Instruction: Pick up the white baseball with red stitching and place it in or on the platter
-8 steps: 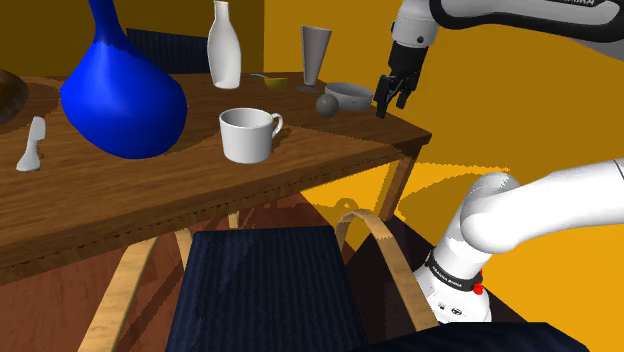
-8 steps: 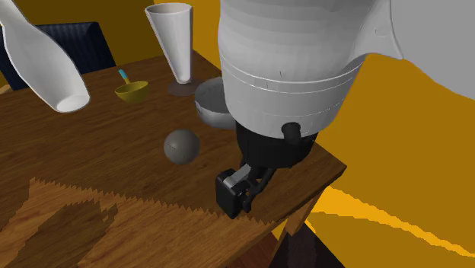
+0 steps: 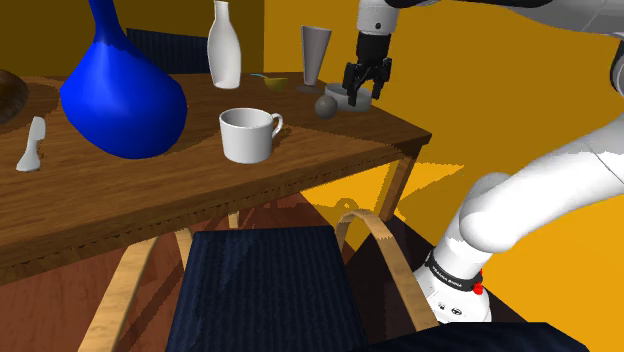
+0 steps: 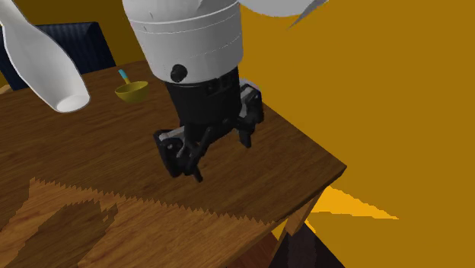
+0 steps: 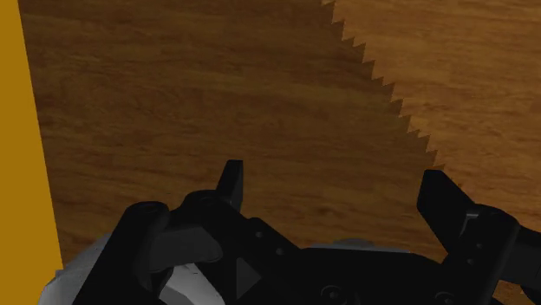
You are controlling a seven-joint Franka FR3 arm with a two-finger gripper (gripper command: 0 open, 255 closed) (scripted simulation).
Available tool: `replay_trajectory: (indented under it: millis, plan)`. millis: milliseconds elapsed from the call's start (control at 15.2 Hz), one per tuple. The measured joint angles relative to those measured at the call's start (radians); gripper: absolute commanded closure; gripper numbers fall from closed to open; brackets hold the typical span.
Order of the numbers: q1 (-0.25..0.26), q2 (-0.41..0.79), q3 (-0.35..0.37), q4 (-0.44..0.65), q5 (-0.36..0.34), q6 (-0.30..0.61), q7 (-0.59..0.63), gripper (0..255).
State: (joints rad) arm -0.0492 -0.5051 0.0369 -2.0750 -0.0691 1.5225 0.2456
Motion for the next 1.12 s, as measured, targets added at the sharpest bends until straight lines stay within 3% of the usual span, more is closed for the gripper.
replay_trajectory:
  millis: [528, 1122]
  plan:
    - [-0.021, 0.391, 0.005, 0.379, 0.044, -0.087, 0.11, 0]
    - [-0.023, 0.377, 0.003, 0.268, 0.049, 0.003, 0.117, 0]
